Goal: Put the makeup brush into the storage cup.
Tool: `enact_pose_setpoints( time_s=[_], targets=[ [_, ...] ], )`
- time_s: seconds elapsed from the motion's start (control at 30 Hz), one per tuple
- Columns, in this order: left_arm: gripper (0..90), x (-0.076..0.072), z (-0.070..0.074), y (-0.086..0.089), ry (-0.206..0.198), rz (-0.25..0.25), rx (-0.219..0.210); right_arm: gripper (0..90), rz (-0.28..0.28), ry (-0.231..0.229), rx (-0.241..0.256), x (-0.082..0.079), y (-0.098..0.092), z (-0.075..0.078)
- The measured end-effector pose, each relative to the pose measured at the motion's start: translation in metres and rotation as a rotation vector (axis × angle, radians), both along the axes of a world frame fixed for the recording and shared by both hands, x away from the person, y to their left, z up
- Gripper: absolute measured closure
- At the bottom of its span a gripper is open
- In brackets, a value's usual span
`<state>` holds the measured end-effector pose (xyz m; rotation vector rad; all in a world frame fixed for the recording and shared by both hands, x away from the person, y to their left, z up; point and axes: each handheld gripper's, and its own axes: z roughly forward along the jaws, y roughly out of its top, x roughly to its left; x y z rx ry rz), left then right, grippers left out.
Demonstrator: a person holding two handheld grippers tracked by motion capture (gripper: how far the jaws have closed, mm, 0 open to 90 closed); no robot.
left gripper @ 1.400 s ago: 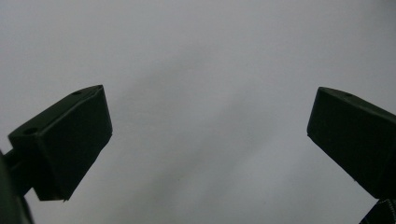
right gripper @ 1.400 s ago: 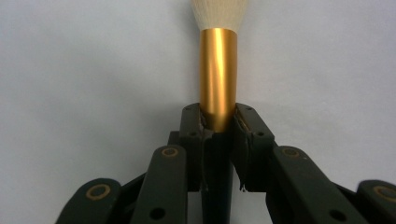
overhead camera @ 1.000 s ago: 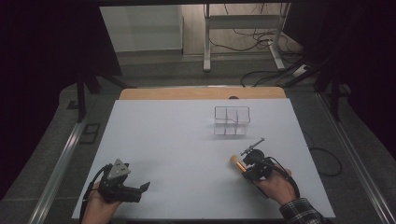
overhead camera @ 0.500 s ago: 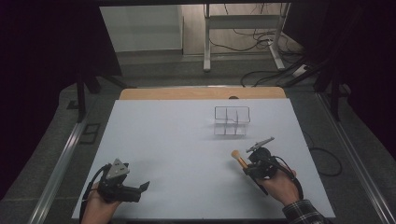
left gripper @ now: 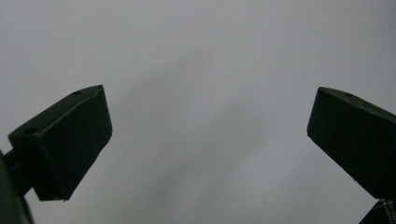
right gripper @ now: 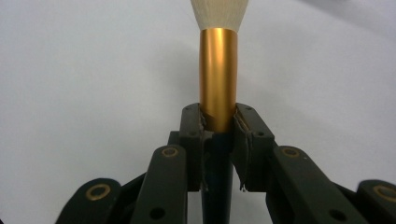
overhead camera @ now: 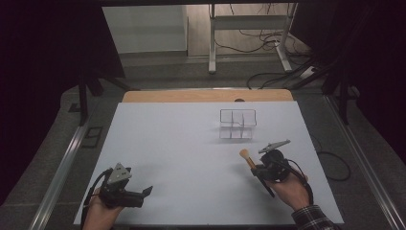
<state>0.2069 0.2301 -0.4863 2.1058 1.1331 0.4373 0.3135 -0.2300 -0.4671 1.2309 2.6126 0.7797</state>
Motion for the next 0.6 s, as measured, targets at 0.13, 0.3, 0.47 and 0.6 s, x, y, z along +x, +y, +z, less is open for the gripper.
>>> enact_pose_setpoints(
  time_s=[0.13, 0.3, 0.47, 0.6],
  targets=[
    [0.8, 0.000, 0.000, 0.001, 0.001, 0.001, -0.007, 74.3, -0.006, -0.017, 0.017, 0.000, -0.001, 0.002],
    [0.8, 0.000, 0.000, 0.002, 0.002, 0.000, -0.023, 74.3, -0.007, -0.039, 0.029, -0.001, -0.001, 0.005],
    [0.8, 0.001, 0.000, 0.002, 0.008, -0.004, -0.028, 74.3, -0.007, -0.069, 0.051, -0.002, -0.003, 0.008],
    [0.9, 0.000, -0.001, 0.003, 0.008, -0.001, -0.026, 74.3, -0.014, -0.101, 0.075, -0.002, -0.007, 0.012]
  ],
)
